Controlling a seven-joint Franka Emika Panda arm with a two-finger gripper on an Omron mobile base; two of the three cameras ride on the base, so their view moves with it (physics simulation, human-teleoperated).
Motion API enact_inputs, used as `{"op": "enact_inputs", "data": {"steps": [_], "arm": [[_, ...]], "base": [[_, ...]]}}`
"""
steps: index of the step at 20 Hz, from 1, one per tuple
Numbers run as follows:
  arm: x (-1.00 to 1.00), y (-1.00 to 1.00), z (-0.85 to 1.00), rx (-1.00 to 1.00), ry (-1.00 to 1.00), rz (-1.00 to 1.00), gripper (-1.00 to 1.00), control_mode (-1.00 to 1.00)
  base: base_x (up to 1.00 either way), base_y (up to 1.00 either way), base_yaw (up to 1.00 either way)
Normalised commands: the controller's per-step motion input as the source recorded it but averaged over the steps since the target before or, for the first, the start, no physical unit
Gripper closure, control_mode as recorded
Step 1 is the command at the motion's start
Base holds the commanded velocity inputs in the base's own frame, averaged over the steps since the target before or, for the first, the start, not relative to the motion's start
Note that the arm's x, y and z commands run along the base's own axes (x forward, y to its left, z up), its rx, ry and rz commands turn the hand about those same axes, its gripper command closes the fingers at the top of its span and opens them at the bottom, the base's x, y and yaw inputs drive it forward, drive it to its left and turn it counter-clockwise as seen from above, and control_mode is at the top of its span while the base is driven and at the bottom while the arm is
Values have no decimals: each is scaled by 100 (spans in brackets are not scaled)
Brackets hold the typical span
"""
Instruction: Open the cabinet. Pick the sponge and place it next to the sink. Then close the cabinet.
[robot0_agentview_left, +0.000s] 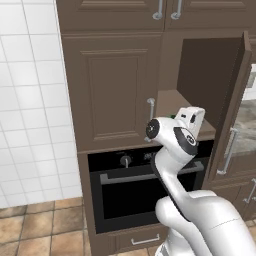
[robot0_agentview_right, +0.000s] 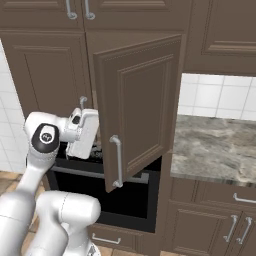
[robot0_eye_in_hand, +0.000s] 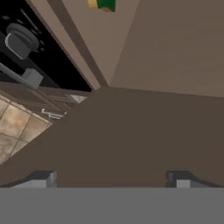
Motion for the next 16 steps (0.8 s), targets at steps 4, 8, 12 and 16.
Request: {"op": "enact_inputs", "data": {"steps": [4, 8, 12, 16], "arm": [[0, -12, -9, 0, -2, -6, -100, -100], [0, -23, -13, 0, -3, -7, -100, -100], [0, -27, -4, 0, -2, -7, -100, -100], [0, -29, 0, 0, -3, -6, -100, -100]], "base": [[0, 0, 0], [0, 0, 0], [0, 0, 0], [0, 0, 0]]}}
